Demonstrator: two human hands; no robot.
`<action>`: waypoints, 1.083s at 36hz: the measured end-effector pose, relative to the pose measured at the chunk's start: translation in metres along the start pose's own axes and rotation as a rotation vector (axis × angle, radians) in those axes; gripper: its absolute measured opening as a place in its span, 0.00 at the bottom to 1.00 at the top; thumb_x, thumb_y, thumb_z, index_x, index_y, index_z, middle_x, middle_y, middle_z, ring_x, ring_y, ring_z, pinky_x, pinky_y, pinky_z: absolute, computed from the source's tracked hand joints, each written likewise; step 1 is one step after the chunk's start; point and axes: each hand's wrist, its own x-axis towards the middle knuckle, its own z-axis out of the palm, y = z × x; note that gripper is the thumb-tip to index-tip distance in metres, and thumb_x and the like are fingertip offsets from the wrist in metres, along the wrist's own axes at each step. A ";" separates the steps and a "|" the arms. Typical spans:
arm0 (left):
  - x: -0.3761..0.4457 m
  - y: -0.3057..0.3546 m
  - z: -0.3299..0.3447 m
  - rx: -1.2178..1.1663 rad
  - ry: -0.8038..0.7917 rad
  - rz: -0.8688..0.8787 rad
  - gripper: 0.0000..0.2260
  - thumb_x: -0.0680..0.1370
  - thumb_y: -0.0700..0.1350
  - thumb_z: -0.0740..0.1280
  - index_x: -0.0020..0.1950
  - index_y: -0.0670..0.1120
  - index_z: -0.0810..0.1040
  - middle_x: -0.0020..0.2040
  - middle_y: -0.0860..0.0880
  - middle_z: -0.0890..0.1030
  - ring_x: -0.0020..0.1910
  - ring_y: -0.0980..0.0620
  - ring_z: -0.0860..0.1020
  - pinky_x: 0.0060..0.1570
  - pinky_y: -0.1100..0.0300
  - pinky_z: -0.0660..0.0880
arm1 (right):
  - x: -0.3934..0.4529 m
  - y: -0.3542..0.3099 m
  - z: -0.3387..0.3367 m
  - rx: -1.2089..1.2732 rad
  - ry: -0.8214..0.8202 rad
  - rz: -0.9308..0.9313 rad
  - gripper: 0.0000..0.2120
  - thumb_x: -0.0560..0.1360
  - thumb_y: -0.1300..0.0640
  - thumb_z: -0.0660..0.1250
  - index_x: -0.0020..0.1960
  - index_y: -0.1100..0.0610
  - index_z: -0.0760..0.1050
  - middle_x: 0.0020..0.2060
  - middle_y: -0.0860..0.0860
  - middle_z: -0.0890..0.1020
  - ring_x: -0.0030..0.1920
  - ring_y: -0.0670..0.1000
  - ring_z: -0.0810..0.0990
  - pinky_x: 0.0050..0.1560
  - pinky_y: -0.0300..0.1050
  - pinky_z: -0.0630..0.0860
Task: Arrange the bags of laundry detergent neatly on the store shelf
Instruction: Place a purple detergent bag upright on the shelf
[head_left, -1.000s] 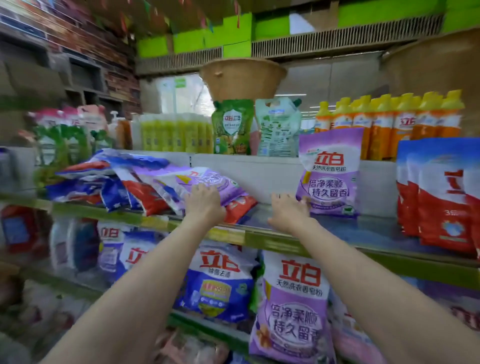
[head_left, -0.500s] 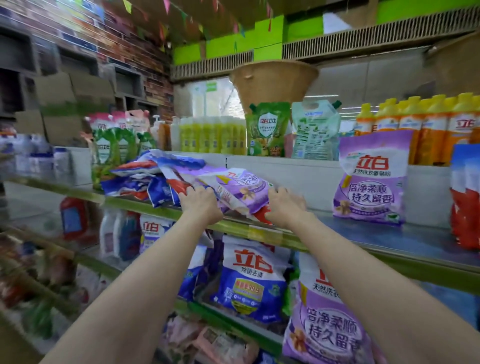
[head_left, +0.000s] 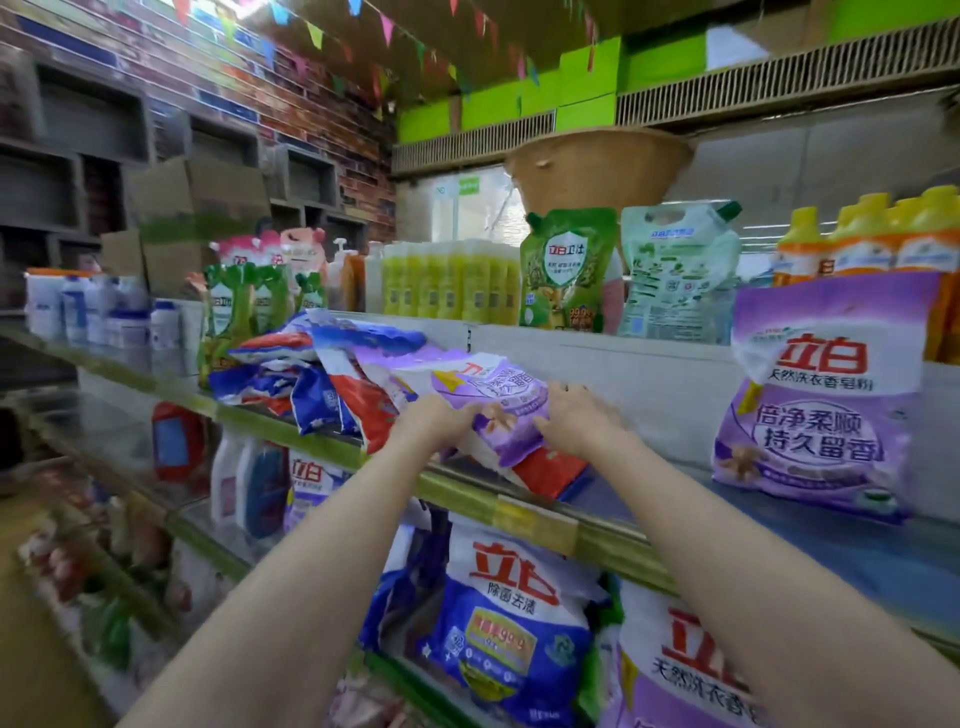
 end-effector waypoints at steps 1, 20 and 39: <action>0.003 0.004 0.001 -0.065 -0.008 -0.032 0.28 0.81 0.59 0.53 0.59 0.37 0.77 0.57 0.37 0.80 0.60 0.41 0.76 0.58 0.54 0.71 | 0.007 0.004 0.003 0.019 -0.011 0.011 0.22 0.79 0.49 0.57 0.69 0.58 0.64 0.66 0.60 0.69 0.68 0.60 0.68 0.67 0.55 0.66; 0.046 0.018 -0.001 -0.529 -0.177 -0.267 0.27 0.74 0.57 0.69 0.63 0.40 0.68 0.40 0.42 0.74 0.35 0.44 0.77 0.41 0.51 0.77 | 0.087 0.050 0.033 0.770 -0.211 0.170 0.40 0.67 0.34 0.69 0.65 0.65 0.70 0.61 0.58 0.77 0.58 0.58 0.78 0.60 0.49 0.74; 0.014 0.076 0.022 -0.813 0.055 0.222 0.21 0.66 0.36 0.77 0.47 0.46 0.66 0.39 0.47 0.77 0.32 0.52 0.76 0.32 0.59 0.73 | -0.021 0.104 -0.018 1.067 0.011 0.206 0.34 0.65 0.56 0.78 0.65 0.68 0.70 0.52 0.60 0.81 0.54 0.55 0.78 0.56 0.52 0.74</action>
